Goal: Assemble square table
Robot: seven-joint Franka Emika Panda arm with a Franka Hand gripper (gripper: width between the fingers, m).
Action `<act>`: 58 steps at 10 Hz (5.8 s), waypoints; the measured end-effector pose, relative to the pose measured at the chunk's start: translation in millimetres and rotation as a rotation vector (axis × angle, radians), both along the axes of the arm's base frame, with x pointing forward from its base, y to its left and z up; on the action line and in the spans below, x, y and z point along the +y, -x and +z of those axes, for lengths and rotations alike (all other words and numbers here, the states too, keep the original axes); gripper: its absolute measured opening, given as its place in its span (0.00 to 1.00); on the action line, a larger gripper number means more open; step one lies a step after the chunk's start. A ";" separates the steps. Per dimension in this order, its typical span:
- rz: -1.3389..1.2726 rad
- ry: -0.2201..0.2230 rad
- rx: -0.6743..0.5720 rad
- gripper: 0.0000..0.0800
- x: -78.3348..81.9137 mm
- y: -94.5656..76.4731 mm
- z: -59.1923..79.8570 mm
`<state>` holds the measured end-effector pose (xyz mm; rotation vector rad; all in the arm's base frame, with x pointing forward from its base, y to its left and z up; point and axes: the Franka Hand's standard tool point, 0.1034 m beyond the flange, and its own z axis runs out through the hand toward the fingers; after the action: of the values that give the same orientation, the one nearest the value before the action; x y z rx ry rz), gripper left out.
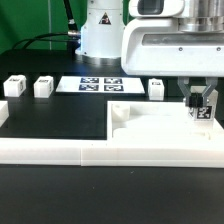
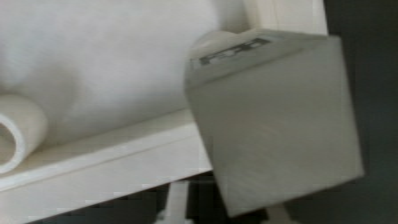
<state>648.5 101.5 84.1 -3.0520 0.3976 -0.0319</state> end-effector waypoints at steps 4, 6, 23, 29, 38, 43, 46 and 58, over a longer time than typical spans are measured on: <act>0.216 0.014 -0.010 0.16 16.4 2.0 22.8; 0.196 0.012 -0.013 0.50 6.4 -0.9 24.9; -0.004 -0.032 0.074 0.79 14.5 16.8 -5.8; -0.247 -0.031 0.094 0.36 14.3 17.4 -6.5; -1.319 -0.097 0.160 0.36 7.9 15.6 -9.5; -1.088 -0.098 0.131 0.67 11.9 16.4 -9.9; -0.790 -0.101 0.091 0.80 18.9 18.5 -10.8; -0.252 -0.018 -0.013 0.37 15.0 12.4 -10.9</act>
Offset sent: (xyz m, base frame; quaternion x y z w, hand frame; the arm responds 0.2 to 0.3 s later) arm -0.0181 0.0124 0.0280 0.0061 -0.0067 -0.0997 0.9950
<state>636.1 116.4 73.2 -2.9614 0.7743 -0.0596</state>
